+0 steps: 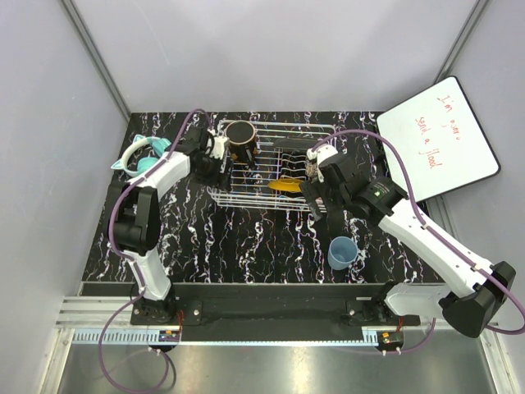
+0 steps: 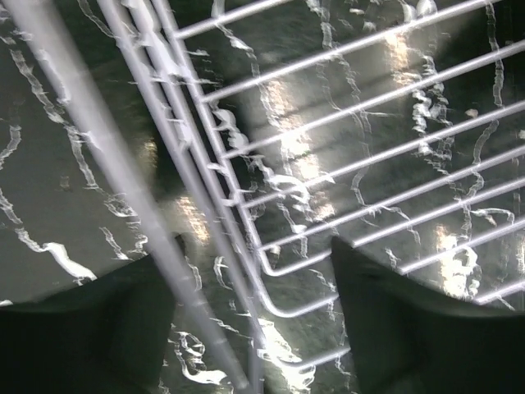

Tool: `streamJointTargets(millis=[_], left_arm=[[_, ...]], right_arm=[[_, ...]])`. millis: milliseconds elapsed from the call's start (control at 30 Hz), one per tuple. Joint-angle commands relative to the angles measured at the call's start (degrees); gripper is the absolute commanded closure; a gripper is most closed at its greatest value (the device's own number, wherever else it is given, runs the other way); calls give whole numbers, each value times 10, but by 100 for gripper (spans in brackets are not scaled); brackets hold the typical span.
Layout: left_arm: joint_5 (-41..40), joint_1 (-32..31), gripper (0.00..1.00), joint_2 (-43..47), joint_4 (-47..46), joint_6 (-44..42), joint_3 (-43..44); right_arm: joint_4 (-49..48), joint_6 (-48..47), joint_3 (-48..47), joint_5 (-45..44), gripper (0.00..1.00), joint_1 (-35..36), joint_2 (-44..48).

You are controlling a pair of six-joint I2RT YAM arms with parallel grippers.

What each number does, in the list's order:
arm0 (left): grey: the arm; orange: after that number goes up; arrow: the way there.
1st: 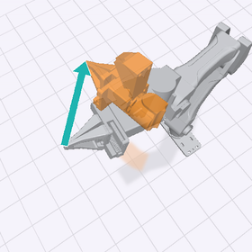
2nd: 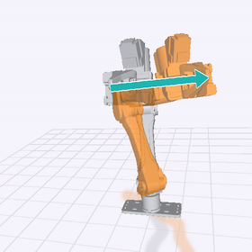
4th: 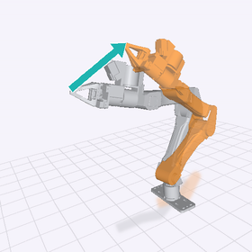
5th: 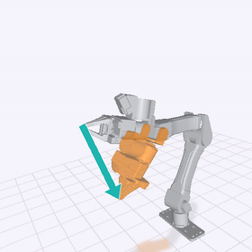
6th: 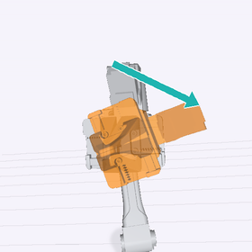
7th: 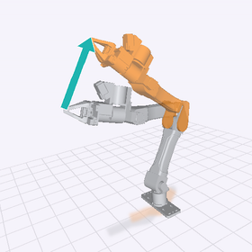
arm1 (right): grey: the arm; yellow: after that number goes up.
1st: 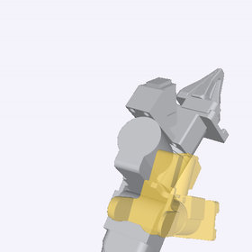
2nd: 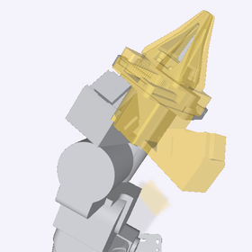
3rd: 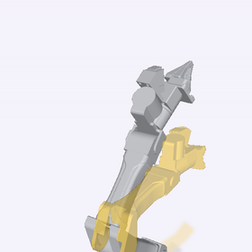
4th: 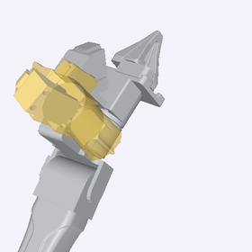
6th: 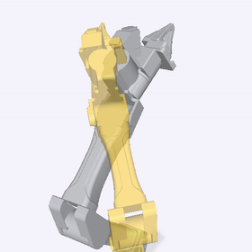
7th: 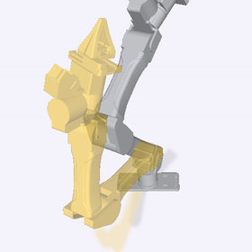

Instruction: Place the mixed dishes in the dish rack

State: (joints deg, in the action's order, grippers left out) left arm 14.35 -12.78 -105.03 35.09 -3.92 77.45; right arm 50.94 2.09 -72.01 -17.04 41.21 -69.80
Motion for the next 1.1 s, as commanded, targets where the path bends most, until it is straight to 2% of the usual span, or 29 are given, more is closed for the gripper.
streamJointTargets(millis=[0, 33, 167, 400, 533, 633, 733, 833, 900, 1067], left_arm=[[42, -3, 13, 49, -5, 11, -3], [44, -3, 6, 53, -3, 15, -1], [39, 3, 3, 80, 8, 14, 13], [82, 63, 2, 126, 58, 12, 53], [95, 65, 3, 121, 46, 15, 19], [110, 64, 6, 106, 17, 30, -4], [125, 64, 7, 95, 1, 37, -10], [146, 62, 8, 92, -16, 66, -12], [151, 59, 9, 89, -23, 73, -12], [170, 60, 10, 96, -31, 72, -22]], right_arm=[[42, 66, -8, 44, 0, 4, 12], [49, 85, -10, 56, 0, 4, 12], [106, 142, -26, 99, 0, 5, 11], [140, 244, 34, 168, 0, 34, 70], [127, 270, 85, 198, 0, 42, 96], [123, 284, 121, 191, 13, 41, 105], [104, 301, 155, 181, 15, 42, 108], [73, 310, 180, 163, 21, 41, 103], [57, 323, 178, 142, 26, 41, 93], [51, 318, 156, 118, 29, 42, 44]])
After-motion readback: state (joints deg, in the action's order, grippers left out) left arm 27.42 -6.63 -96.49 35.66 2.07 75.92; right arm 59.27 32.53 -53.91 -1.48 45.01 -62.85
